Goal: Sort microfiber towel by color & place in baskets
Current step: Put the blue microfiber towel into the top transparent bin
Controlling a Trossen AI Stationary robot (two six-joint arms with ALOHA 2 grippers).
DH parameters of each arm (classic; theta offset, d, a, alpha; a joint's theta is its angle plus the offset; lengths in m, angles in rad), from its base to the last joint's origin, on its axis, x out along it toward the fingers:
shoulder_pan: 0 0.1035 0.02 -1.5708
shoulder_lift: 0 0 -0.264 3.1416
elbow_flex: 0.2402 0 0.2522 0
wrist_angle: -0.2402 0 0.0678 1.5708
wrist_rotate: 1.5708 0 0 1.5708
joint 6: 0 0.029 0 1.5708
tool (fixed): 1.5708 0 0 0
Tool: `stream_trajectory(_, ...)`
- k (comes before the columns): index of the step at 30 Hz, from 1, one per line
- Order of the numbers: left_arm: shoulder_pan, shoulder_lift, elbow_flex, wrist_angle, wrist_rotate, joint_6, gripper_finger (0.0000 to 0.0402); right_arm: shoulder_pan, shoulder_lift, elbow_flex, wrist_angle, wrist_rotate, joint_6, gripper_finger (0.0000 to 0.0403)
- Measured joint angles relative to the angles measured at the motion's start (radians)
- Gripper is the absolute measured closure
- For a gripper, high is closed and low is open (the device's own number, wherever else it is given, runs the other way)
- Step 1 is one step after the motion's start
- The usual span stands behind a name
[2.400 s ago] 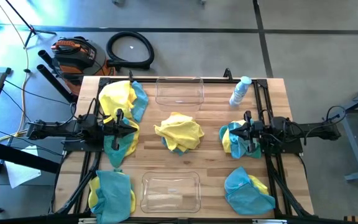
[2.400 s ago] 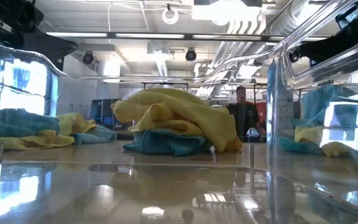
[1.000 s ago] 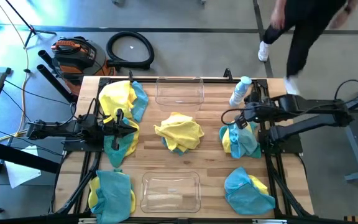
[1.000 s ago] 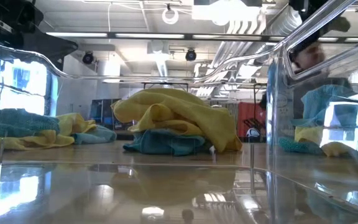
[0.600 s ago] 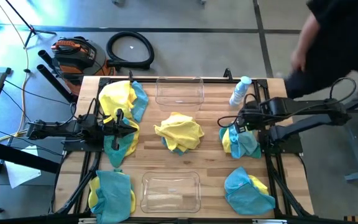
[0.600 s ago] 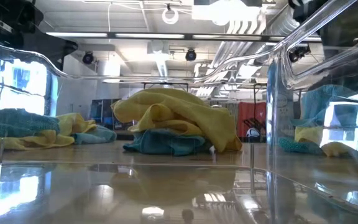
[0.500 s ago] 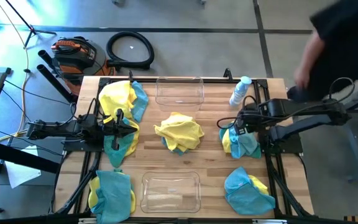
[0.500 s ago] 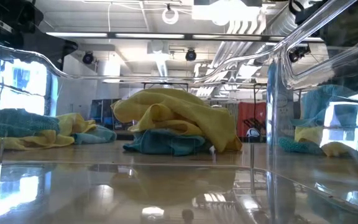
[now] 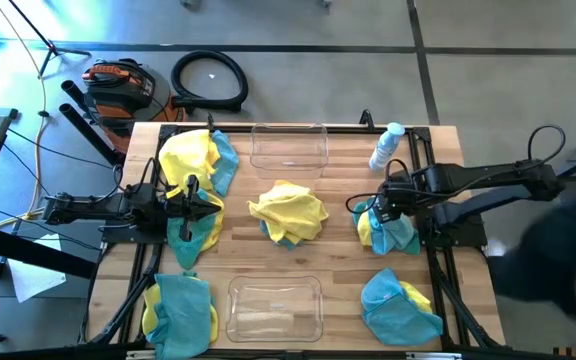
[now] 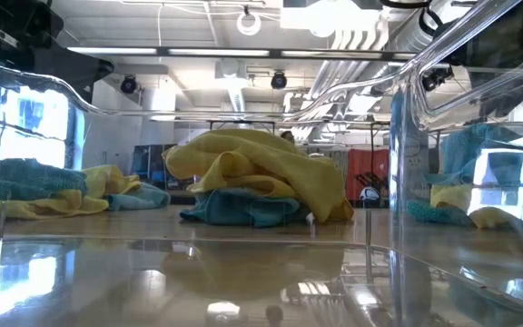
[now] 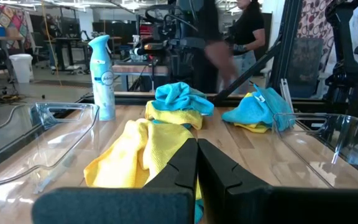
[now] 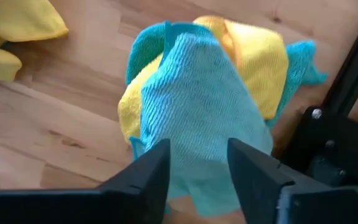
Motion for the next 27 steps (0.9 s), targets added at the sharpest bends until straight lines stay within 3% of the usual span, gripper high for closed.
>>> stream_trajectory(10, 0.000, 0.000, 0.000, 0.000, 0.000, 0.000, 0.0401, 0.000, 0.027, 0.000, -0.001, -0.029, -0.038, 0.0221)
stream_trajectory(27, 0.000, 0.000, 0.000, 0.000, 0.000, 0.000, 0.0401, -0.002, 0.256, -0.005, 0.040, -0.055, -0.182, 0.0222)
